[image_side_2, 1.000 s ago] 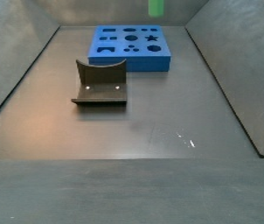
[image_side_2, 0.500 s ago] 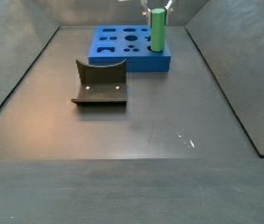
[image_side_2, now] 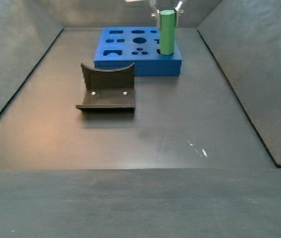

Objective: Insert the hexagon object.

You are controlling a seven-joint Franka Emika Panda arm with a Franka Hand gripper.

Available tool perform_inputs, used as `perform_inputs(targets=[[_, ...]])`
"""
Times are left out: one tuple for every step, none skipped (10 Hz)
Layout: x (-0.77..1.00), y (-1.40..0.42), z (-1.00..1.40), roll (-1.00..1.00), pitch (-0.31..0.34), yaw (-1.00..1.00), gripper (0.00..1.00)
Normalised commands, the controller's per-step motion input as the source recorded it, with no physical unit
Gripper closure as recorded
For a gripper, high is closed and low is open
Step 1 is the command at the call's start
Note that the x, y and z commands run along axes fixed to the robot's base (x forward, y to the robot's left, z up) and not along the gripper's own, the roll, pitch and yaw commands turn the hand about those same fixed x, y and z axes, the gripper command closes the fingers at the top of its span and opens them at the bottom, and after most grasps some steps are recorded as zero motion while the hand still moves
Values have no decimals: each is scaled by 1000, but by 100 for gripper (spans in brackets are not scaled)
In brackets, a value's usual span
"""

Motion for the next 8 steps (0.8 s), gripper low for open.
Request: perform_inputs(targets=[[280,14,-580,0,-107,0,100],[0,23,-617,-3,-296,0,100],[-123,29,-463,-56,-391,0,100],[-243,0,-400,-39,-431,0,100],[-226,0,-457,0,-407,0,100],[-131,-54,-306,63,-276,0,100],[0,0,0,0,-11,0,100],[0,0,0,0,0,0,100]])
